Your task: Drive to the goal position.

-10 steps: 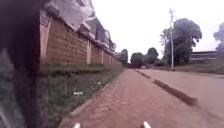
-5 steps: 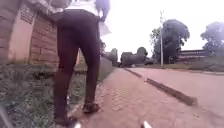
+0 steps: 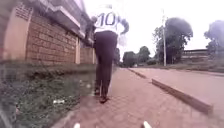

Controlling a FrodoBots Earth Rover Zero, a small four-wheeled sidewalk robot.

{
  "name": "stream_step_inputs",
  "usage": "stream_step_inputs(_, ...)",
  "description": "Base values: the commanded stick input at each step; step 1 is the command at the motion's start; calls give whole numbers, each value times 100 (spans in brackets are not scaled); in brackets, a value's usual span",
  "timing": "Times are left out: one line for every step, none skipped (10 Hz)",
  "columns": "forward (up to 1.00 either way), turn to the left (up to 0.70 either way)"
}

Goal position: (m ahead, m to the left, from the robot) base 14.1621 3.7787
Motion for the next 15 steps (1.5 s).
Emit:
stream_step_inputs(50,8)
stream_step_inputs(50,9)
stream_step_inputs(50,12)
stream_step_inputs(50,11)
stream_step_inputs(50,12)
stream_step_inputs(50,12)
stream_step_inputs(50,-1)
stream_step_inputs(50,-28)
stream_step_inputs(50,-50)
stream_step_inputs(50,-36)
stream_step_inputs(50,4)
stream_step_inputs(50,0)
stream_step_inputs(50,0)
stream_step_inputs(50,0)
stream_step_inputs(50,0)
